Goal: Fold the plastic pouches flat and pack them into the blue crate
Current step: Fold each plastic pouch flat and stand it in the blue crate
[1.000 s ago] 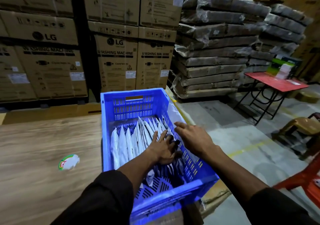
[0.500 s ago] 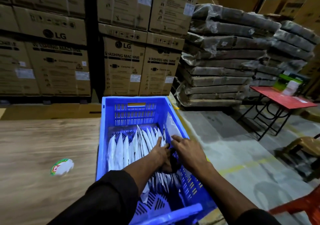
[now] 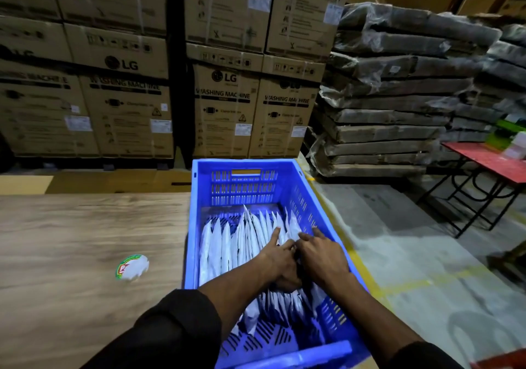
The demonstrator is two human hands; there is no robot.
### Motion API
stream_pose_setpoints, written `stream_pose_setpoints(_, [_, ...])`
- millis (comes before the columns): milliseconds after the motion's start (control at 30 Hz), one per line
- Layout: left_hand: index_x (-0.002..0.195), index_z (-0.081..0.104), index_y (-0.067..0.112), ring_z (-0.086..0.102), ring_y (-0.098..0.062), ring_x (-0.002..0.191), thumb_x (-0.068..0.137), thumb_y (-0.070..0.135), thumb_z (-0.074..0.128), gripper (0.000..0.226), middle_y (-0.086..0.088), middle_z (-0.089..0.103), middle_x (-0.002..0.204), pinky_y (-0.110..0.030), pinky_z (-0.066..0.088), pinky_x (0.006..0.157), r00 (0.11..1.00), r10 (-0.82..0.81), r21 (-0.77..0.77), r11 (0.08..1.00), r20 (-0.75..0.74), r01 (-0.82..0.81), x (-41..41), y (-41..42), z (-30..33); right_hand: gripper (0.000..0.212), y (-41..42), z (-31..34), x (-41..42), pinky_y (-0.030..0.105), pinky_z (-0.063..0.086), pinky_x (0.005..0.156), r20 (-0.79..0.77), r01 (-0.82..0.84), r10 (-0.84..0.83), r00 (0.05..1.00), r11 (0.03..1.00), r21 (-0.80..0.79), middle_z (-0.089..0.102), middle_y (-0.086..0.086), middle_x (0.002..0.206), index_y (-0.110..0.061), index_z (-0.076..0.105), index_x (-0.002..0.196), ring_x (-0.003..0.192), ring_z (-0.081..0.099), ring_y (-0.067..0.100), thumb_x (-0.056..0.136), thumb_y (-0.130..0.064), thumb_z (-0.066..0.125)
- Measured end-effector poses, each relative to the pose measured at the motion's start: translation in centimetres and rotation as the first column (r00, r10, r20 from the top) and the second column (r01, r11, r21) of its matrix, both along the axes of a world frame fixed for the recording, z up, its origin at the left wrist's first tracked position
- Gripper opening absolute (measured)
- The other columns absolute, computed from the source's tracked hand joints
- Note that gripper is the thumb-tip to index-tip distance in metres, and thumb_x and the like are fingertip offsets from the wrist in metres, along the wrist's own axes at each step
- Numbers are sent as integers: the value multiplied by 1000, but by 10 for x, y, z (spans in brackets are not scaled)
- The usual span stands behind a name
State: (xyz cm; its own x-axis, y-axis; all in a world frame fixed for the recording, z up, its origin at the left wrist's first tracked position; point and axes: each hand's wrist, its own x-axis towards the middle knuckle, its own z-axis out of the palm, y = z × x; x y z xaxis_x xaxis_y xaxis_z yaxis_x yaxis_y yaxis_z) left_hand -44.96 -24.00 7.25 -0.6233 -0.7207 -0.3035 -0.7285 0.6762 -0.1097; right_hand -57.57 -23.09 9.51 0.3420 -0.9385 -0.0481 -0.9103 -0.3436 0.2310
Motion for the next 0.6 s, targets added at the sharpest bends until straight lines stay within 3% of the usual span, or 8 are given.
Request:
stream_pose_setpoints(167, [142, 54, 13, 14, -31, 154, 103, 44, 32, 55, -17, 41, 155, -66, -2, 121, 972, -30, -58, 998, -231, 17, 20, 11, 10, 24, 4, 2, 0, 36, 53, 75, 132, 35, -17, 991, 991, -131, 64, 1, 116, -19, 63, 114, 116, 60, 24, 91, -24, 59])
stream_pose_setpoints(267, [147, 48, 14, 18, -28, 154, 104, 41, 34, 52, -9, 38, 160, -58, 5, 122, 897, 198, -163, 946, -395, -280, 42, 23, 9, 17, -1, -2, 3, 36, 52, 54, 202, -29, 94, 975, 952, -304, 67, 6, 86, -15, 63, 84, 82, 69, 31, 74, -21, 75])
stream_pose_setpoints(300, [150, 42, 14, 13, -29, 155, 104, 41, 33, 54, -9, 31, 163, -58, 3, 122, 845, 330, -145, 895, -422, -422, 49, 28, 8, 13, -2, -6, 7, 39, 54, 62, 233, -84, 169, 958, 938, -337, 68, 8, 91, -14, 63, 88, 86, 69, 33, 82, -25, 66])
stream_pose_setpoints(333, [154, 35, 13, 6, -32, 156, 104, 43, 32, 59, -10, 22, 167, -60, -2, 122, 775, 466, -99, 828, -427, -552, 54, 32, 8, 28, -1, -7, 13, 44, 54, 78, 263, -118, 192, 946, 955, -274, 68, 10, 108, -13, 65, 101, 102, 66, 34, 93, -35, 49])
stream_pose_setpoints(400, [160, 20, 14, -13, -38, 155, 104, 52, 27, 68, -12, 2, 171, -67, -12, 116, 634, 672, 23, 694, -383, -720, 60, 39, 4, 69, 0, -12, 28, 56, 34, 109, 268, -141, 145, 952, 989, -35, 43, 3, 154, -19, 50, 139, 143, 36, 31, 99, -59, 11])
stream_pose_setpoints(433, [162, 14, 16, -21, -41, 153, 104, 55, 24, 71, -13, -6, 170, -69, -15, 113, 589, 726, 67, 648, -355, -758, 61, 42, 0, 79, 1, -15, 33, 60, 21, 115, 244, -132, 107, 964, 987, 92, 23, -3, 164, -24, 36, 151, 152, 15, 28, 95, -66, 0])
stream_pose_setpoints(500, [164, 3, 21, -30, -45, 148, 104, 56, 24, 72, -13, -18, 168, -72, -18, 111, 549, 771, 103, 605, -322, -790, 60, 48, -11, 72, 3, -23, 39, 65, 6, 116, 214, -120, 73, 974, 969, 217, 0, -9, 168, -32, 18, 157, 154, -10, 25, 96, -66, 4])
stream_pose_setpoints(600, [162, -10, 28, -36, -45, 145, 105, 55, 25, 72, -8, -28, 166, -76, -18, 109, 494, 805, 223, 574, -328, -788, 53, 53, -26, 74, 3, -31, 28, 69, 0, 114, 193, -53, -10, 981, 947, 318, -11, -9, 167, -38, 7, 158, 152, -18, 30, 93, -72, 6])
